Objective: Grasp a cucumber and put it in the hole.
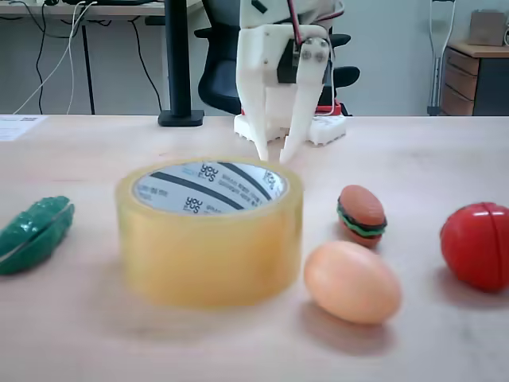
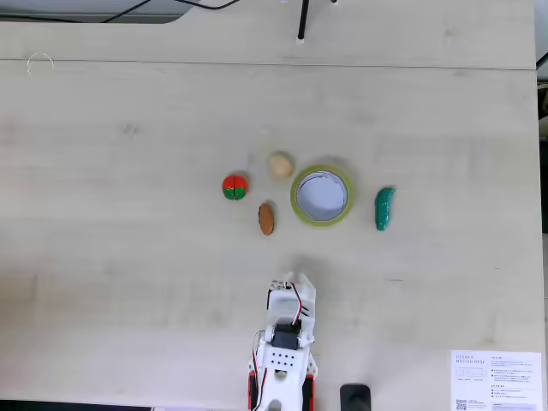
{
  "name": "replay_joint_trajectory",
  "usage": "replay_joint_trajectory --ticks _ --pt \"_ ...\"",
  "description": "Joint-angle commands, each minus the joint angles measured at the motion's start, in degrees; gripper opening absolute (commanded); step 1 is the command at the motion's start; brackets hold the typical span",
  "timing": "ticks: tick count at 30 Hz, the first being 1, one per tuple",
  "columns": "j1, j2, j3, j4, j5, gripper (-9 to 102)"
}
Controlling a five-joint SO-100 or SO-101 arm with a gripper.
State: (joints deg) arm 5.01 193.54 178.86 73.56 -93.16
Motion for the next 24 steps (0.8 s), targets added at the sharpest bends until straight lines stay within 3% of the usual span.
replay_joint_trajectory --ticks 1,17,24 --pt "-0.3 -0.4 -0.6 2.0 -0.3 10" --pt "-0.2 -0.4 -1.1 1.4 -0.4 4" --pt "1.6 -0.4 -5.8 -10.7 -1.2 3"
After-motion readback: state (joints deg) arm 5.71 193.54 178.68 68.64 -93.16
